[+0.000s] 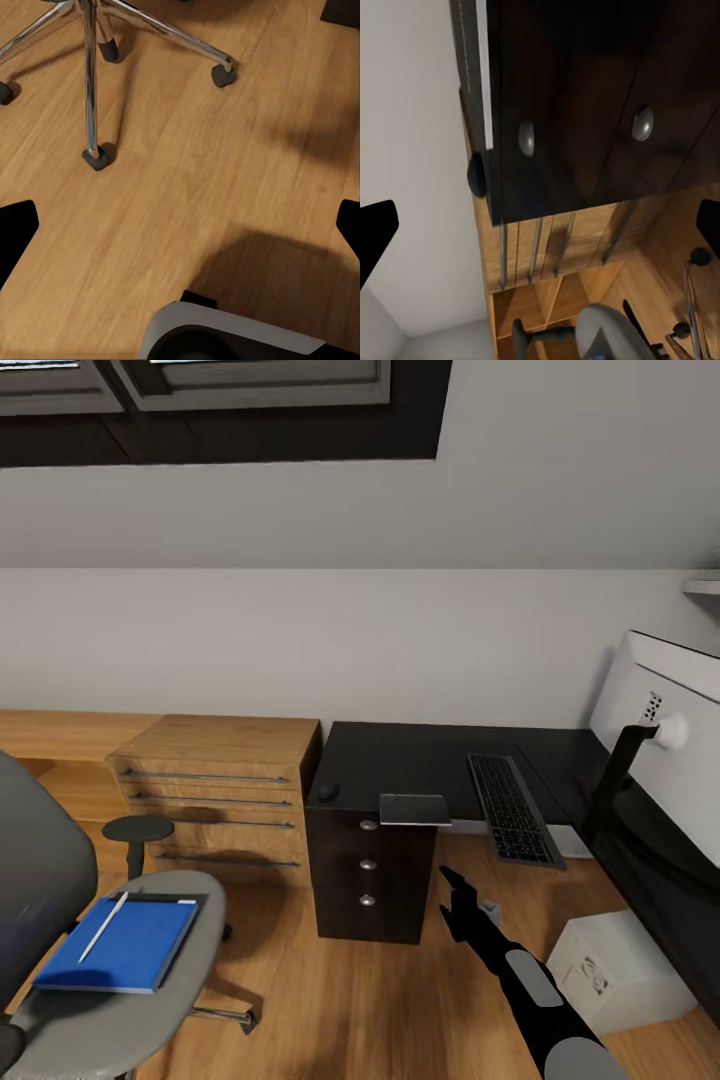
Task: In the bedroom, organize the workspace by keeping the computer under the desk, ensuring the monitor is on the desk, placing the keyboard on the desk next to the monitor, placing the mouse on the desk next to the keyboard, moving the folder from the swivel chair onto the desk next to the mouse, stacking the notebook on top of the folder with the pen on top of the notebook, and positioning the swivel chair next to the desk.
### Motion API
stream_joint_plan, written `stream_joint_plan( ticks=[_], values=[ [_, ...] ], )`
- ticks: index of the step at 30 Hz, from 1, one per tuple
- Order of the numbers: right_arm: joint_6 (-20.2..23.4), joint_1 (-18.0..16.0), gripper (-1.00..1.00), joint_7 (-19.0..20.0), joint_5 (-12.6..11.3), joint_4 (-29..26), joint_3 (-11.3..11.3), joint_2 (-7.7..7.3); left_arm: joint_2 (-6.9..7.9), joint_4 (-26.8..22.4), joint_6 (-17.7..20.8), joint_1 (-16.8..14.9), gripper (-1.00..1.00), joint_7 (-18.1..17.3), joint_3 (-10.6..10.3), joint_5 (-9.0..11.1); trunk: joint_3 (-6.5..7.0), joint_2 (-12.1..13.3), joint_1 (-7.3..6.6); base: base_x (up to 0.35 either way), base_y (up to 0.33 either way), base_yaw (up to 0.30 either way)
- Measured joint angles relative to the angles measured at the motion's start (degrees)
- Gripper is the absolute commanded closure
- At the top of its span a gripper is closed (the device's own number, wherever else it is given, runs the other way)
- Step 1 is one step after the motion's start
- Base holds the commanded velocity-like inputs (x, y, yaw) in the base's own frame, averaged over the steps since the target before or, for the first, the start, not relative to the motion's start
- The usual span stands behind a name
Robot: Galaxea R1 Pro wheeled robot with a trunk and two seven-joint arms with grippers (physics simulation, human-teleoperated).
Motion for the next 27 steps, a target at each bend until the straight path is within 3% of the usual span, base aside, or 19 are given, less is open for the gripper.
stream_joint_plan(
  ticks=[4,13,16,21,27],
  values=[
    [-0.3,0.0,-1.0,0.0,2.0,1.2,0.9,0.15,-0.08,0.0,0.3,0.0,-1.0,-0.1,-0.1,-0.1,0.17,0.4,-0.22,-0.01,0.0,0.0],
    [-4.7,0.0,-1.0,-0.1,12.0,6.9,6.1,0.66,-0.1,-2.5,3.2,0.0,-1.0,0.0,-0.3,-0.3,1.79,4.0,-2.19,-0.002,0.0,0.0],
    [-7.8,0.0,-1.0,-0.1,15.1,10.5,7.6,1.21,-0.06,-5.1,7.2,0.0,-1.0,0.1,-0.3,-0.4,2.33,5.2,-2.85,0.0,0.0,0.0],
    [-16.5,0.0,-1.0,-0.2,20.5,18.2,10.4,1.76,-0.06,-10.2,17.2,0.0,-1.0,0.2,-0.3,-0.6,3.23,7.2,-3.95,0.0,0.0,0.0],
    [-26.7,0.0,-1.0,-0.3,25.4,25.8,11.7,2.65,-0.26,-16.3,27.1,0.0,-1.0,0.1,-0.3,-0.6,4.3,9.6,-5.27,0.0,0.0,0.0]
  ],
)
